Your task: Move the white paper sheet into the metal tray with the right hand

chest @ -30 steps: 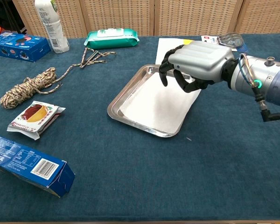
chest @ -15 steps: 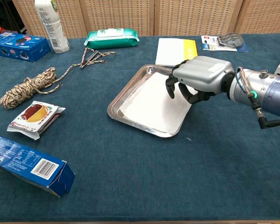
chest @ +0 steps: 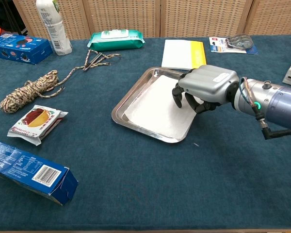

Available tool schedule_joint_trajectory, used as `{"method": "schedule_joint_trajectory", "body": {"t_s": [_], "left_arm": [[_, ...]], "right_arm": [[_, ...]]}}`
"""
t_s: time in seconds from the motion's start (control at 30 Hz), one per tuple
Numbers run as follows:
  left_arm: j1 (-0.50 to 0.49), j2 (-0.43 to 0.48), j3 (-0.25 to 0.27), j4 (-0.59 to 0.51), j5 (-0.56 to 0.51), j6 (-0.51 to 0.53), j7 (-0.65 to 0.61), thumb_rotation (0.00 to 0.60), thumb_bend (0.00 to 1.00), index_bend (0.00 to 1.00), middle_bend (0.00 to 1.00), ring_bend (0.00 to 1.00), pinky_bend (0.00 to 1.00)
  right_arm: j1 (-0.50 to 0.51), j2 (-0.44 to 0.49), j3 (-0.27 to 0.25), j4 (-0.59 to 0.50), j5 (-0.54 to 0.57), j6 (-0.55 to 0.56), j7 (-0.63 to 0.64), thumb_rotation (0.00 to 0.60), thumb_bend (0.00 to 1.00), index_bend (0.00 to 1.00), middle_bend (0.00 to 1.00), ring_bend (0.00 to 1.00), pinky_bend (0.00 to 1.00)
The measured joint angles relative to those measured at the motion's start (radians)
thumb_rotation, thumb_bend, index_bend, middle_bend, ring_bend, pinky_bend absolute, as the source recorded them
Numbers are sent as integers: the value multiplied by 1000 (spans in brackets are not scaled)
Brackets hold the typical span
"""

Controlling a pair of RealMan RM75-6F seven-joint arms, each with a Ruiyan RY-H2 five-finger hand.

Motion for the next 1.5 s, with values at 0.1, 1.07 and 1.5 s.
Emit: {"method": "schedule_joint_trajectory", "body": {"t_s": [0.1,1.07,1.5], "left_arm": [[1,1,0,2,0,1,-5,600,0,0,0,0,0],[7,6,0,10,9,13,-35,600,0,0,0,0,0],[9,7,0,14,10,16,-43,600,0,0,0,0,0]], "right_arm": [[-1,-10,2,14,4,-1,-7,600,956,414,334,180,162],[3,-120,44,125,14,22,-32,600,981,424,339,180,162],[14,-161,61,174,7,32,-43,600,979,424,340,181,162]]}}
